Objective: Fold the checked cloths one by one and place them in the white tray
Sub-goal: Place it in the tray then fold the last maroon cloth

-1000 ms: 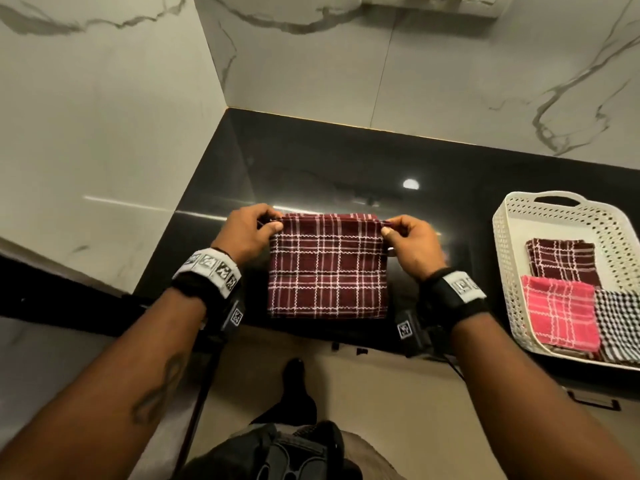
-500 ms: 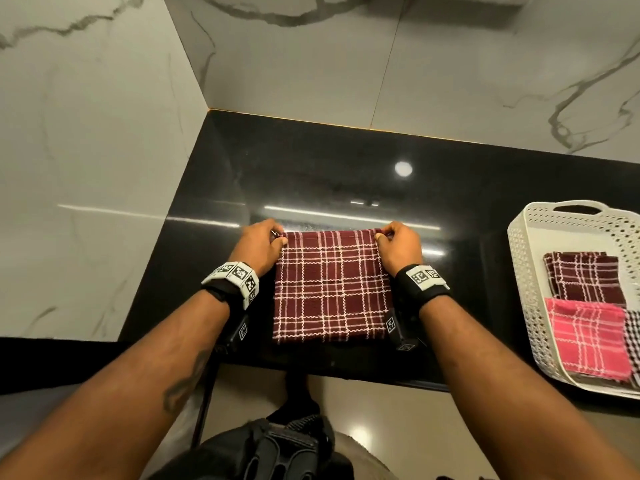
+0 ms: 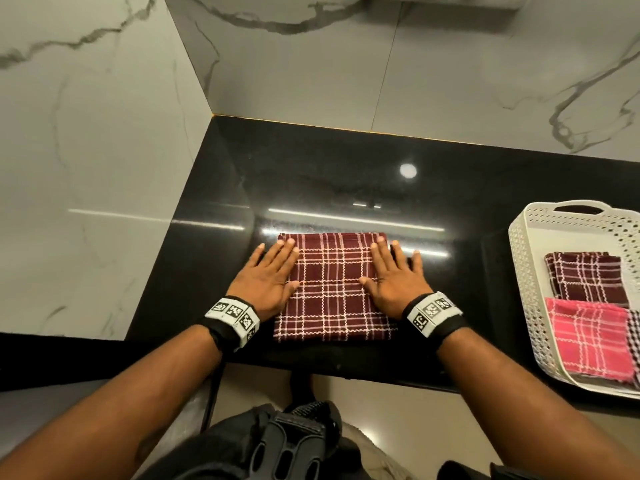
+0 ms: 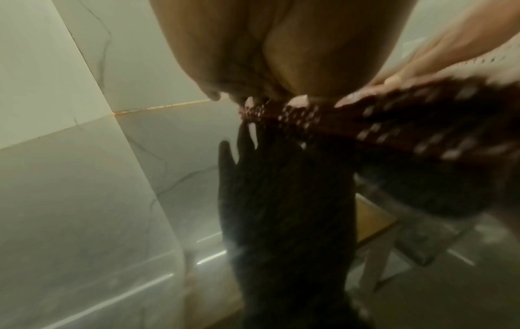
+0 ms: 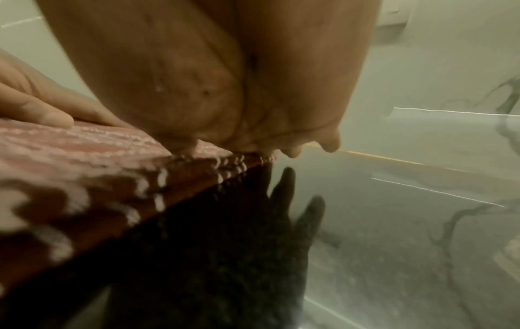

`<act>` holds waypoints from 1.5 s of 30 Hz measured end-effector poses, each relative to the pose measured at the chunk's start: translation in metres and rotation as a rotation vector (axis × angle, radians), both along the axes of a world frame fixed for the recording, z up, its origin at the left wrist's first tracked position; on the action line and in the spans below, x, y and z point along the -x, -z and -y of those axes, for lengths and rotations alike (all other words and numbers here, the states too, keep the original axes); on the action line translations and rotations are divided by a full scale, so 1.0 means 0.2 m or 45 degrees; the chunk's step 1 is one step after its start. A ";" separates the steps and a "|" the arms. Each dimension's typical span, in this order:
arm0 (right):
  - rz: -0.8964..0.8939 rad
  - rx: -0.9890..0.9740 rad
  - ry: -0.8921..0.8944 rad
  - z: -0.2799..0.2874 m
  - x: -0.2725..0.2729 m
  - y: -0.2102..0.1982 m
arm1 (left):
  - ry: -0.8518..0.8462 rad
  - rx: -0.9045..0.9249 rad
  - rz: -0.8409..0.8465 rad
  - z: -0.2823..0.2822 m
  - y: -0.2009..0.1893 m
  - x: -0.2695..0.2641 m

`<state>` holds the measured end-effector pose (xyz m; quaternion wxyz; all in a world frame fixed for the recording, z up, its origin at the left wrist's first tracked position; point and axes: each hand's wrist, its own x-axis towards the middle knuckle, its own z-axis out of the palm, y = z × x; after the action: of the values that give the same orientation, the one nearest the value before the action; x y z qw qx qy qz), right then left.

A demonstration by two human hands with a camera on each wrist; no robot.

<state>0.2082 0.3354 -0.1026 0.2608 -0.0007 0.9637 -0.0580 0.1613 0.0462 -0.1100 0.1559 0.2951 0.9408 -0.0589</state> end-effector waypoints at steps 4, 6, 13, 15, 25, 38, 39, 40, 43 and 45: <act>-0.120 0.019 -0.018 0.12 -0.09 -0.04 | -0.054 -0.049 -0.022 -0.14 -0.09 -0.09; -0.114 0.170 -0.188 0.23 -0.15 -0.03 | 0.056 -0.148 0.018 -0.23 -0.07 -0.16; -0.011 0.014 -0.058 0.05 -0.33 -0.03 | -0.123 0.073 0.056 -0.01 -0.07 -0.37; -0.055 -0.050 0.027 0.07 -0.36 -0.09 | -0.109 0.019 0.046 -0.04 -0.11 -0.41; -0.198 0.150 -0.157 0.14 -0.56 0.11 | -0.121 -0.150 -0.130 -0.03 0.10 -0.60; -0.695 0.708 0.028 -0.03 -0.98 0.17 | -0.132 -0.844 -0.179 0.15 0.04 -0.87; -0.665 0.862 0.202 -0.03 -0.96 0.12 | -0.278 -0.925 -0.080 0.15 0.00 -0.85; -0.620 0.993 0.372 -0.02 -0.94 0.06 | -0.424 -0.996 -0.006 0.14 -0.03 -0.82; -0.520 1.147 0.716 0.00 -0.79 -0.03 | -0.677 -1.064 0.030 0.09 -0.07 -0.67; -0.519 0.933 0.759 0.02 -0.67 -0.01 | -0.709 -0.934 0.020 0.04 -0.05 -0.57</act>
<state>0.3427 0.3307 -0.1013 0.0226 0.1715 0.8696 -0.4626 0.2753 0.0382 -0.0996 0.0581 0.0673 0.9418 0.3243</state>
